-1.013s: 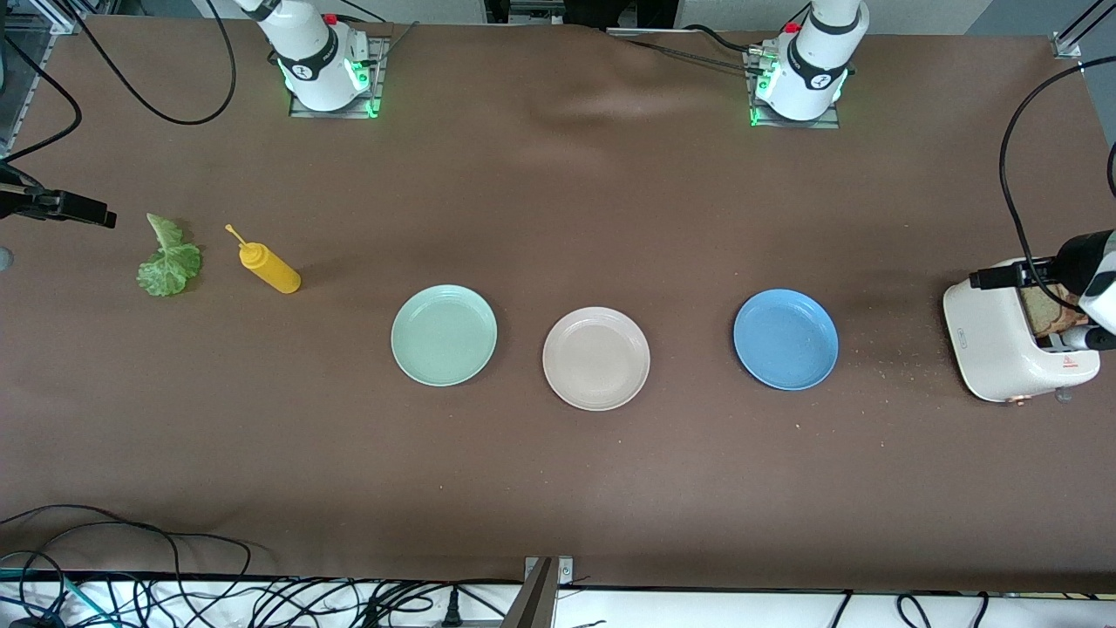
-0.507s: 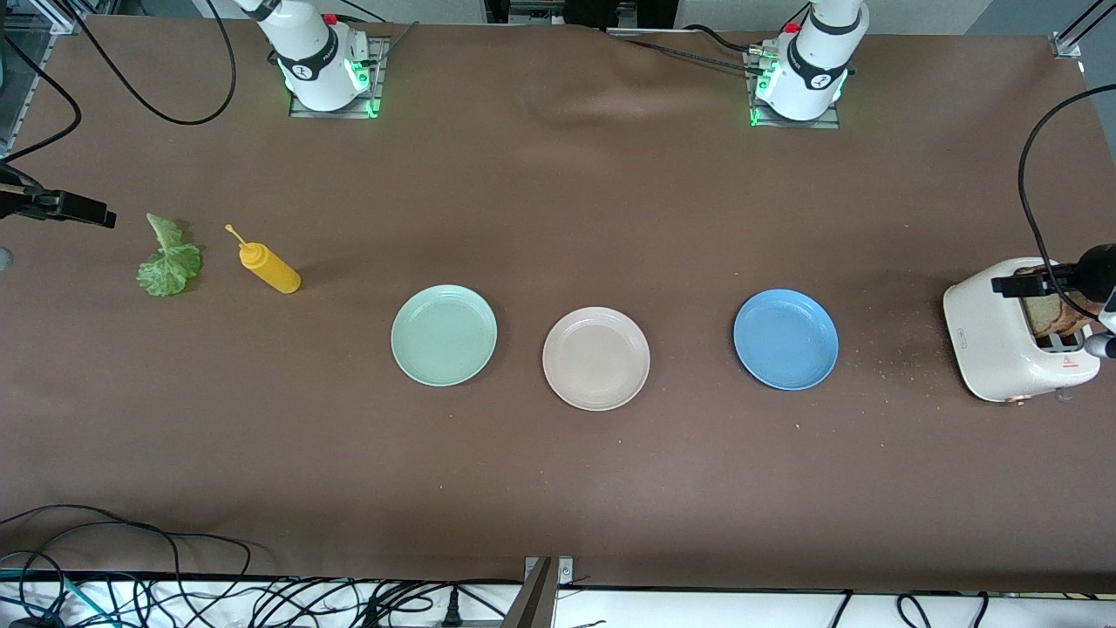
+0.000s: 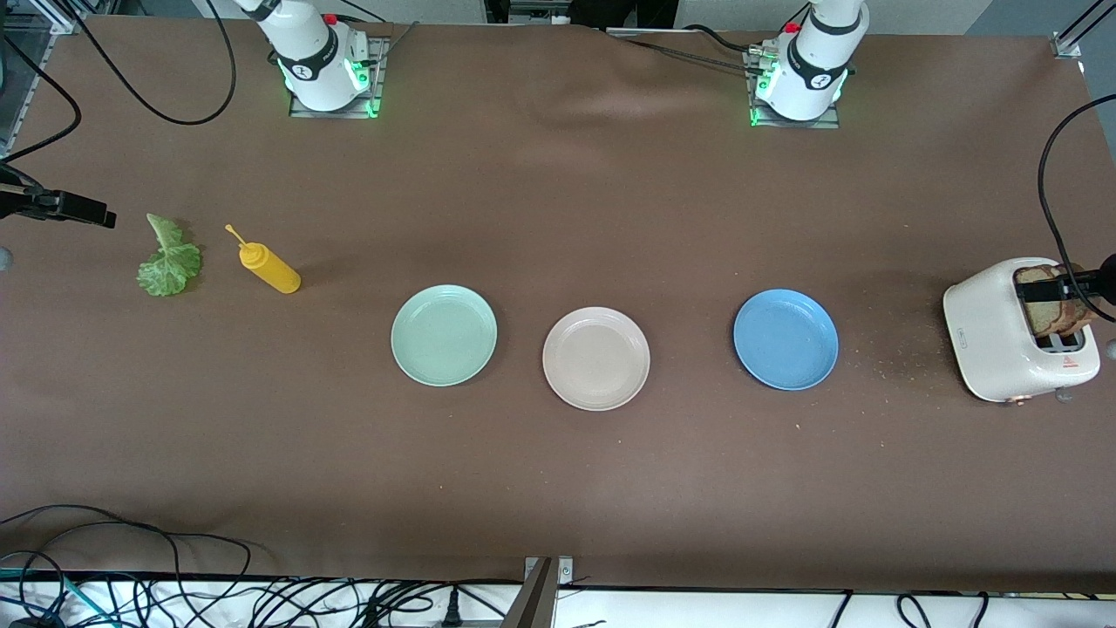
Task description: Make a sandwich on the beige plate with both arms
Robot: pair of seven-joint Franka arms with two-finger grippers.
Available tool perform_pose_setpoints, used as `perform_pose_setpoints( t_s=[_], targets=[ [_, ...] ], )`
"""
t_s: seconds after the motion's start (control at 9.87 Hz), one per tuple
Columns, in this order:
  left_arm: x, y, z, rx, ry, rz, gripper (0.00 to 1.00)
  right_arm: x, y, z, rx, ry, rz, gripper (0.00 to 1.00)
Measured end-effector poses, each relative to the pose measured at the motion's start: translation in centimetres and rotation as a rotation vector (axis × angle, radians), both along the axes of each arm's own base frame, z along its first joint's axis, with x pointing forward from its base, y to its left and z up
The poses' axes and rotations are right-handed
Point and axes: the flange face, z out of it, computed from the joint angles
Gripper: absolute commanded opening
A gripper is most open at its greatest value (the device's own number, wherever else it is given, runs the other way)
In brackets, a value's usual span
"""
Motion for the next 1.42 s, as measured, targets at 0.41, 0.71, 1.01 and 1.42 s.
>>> perform_pose_setpoints(
  t_s=[0.41,0.71,1.01,1.42],
  targets=[
    [0.8,2.5,-2.5,0.022,-0.065,-0.03,1.0,0.0,0.0,0.0,0.0,0.001,0.0,1.0],
    [0.2,4.0,-5.9,0.017,-0.079,-0.034,0.99,0.0,0.0,0.0,0.0,0.002,0.0,1.0],
    [-0.2,4.4,-7.6,0.016,-0.088,-0.032,0.69,0.0,0.0,0.0,0.0,0.002,0.0,1.0],
    [-1.3,4.2,-8.8,0.019,-0.103,-0.037,0.0,0.0,0.0,0.0,0.001,0.002,0.0,1.0]
  ],
)
